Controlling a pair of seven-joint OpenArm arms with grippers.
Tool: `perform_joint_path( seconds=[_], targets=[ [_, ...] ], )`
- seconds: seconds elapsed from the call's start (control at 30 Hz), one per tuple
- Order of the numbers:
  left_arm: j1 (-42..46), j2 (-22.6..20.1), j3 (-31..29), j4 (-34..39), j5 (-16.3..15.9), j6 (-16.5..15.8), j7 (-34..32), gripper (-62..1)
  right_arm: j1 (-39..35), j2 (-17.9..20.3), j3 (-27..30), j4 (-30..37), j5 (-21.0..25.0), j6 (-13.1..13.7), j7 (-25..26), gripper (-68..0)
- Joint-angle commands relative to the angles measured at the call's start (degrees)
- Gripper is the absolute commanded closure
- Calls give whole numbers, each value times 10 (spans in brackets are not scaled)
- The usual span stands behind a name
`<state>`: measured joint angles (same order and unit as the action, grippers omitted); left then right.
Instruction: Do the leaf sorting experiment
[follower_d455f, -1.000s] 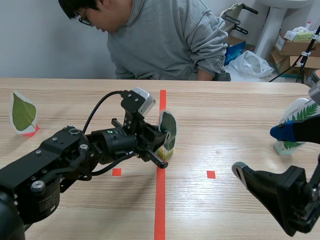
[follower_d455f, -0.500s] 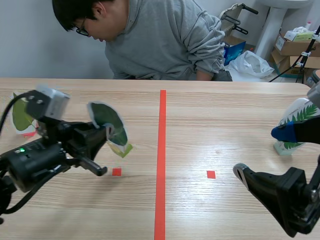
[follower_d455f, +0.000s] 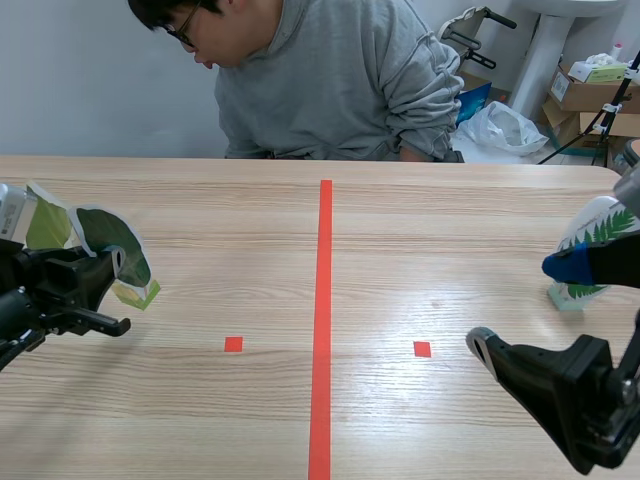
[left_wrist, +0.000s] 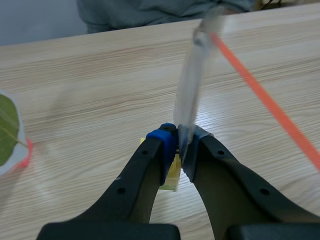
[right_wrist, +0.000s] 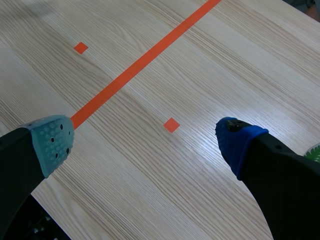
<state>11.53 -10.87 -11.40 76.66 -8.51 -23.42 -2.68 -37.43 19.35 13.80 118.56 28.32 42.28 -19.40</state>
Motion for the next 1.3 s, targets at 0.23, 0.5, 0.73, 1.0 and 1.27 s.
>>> perform_joint_path(
  seconds=[0.23,0.5,0.73,1.0,1.27],
  targets=[
    [-79,-40,-37,-135,2,62,-41,-40,12,0,3,-1,4,4,5,-578],
    [-106,-70,-90,-228,2,65,-70,-40,12,0,3,-1,4,4,4,-578],
    [-106,-69,-94,-243,2,66,-81,-40,12,0,3,-1,4,4,4,-578],
    [-106,-60,-94,-243,2,66,-81,-43,12,0,3,-1,4,4,4,-578],
    [-106,-60,-94,-243,2,66,-83,-272,12,0,3,-1,4,4,4,-578]
  ],
)
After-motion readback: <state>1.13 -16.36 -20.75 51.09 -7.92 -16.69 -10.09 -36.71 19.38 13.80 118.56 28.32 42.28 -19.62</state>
